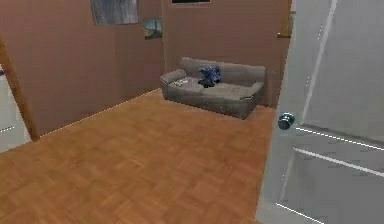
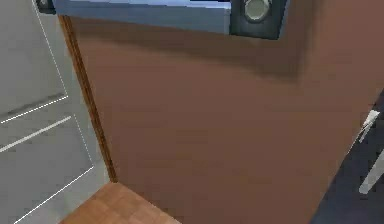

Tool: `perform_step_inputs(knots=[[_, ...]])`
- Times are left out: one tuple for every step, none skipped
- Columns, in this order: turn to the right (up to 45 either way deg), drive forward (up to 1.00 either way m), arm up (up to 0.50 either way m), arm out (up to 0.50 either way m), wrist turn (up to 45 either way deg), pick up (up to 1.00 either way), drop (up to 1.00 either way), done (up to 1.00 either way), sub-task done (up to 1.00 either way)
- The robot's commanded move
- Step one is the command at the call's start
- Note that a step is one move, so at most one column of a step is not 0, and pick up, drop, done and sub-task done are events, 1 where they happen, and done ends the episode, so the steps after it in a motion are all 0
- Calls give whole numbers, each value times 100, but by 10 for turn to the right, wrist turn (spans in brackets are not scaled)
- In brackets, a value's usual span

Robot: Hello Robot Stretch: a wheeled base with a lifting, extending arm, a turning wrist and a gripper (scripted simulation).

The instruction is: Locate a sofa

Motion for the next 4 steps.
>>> perform_step_inputs(knots=[[0,100,0,0,0,0,0,0,0],[-30,0,0,0,0,0,0,0,0],[-330,0,0,0,0,0,0,0,0],[0,25,0,0,0,0,0,0,0]])
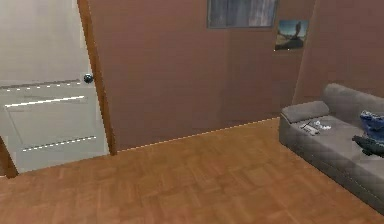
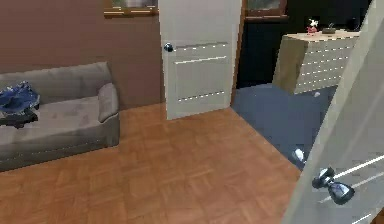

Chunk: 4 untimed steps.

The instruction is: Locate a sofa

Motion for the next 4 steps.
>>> perform_step_inputs(knots=[[450,0,0,0,0,0,0,0,0],[240,0,0,0,0,0,0,0,0],[0,15,0,0,0,0,0,0,0],[150,0,0,0,0,0,0,0,0]])
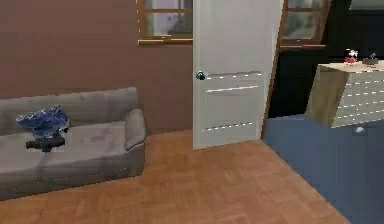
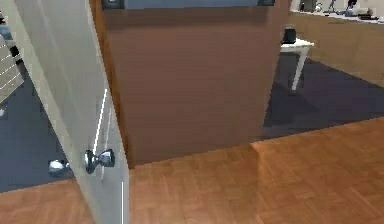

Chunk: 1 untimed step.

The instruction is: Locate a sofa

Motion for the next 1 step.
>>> perform_step_inputs(knots=[[0,90,0,0,0,0,0,0,0]])
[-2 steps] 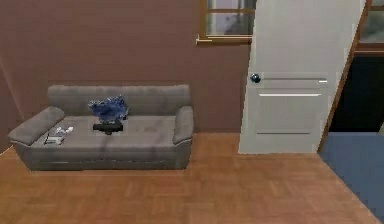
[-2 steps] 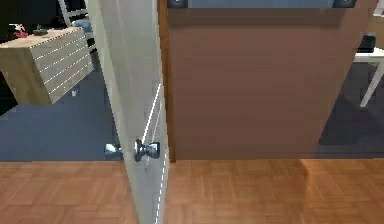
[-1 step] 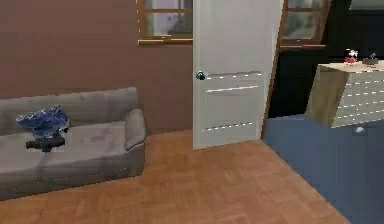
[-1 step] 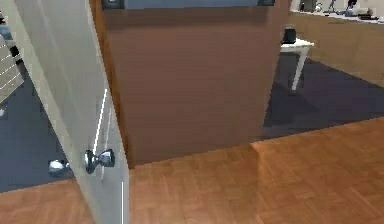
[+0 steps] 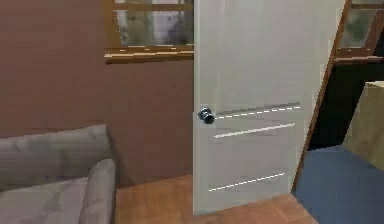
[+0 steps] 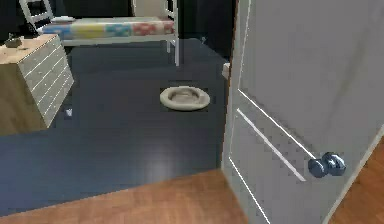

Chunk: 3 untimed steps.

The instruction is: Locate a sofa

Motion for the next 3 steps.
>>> perform_step_inputs(knots=[[-450,0,0,0,0,0,0,0,0],[-120,0,0,0,0,0,0,0,0],[0,0,0,0,0,0,0,100,0]])
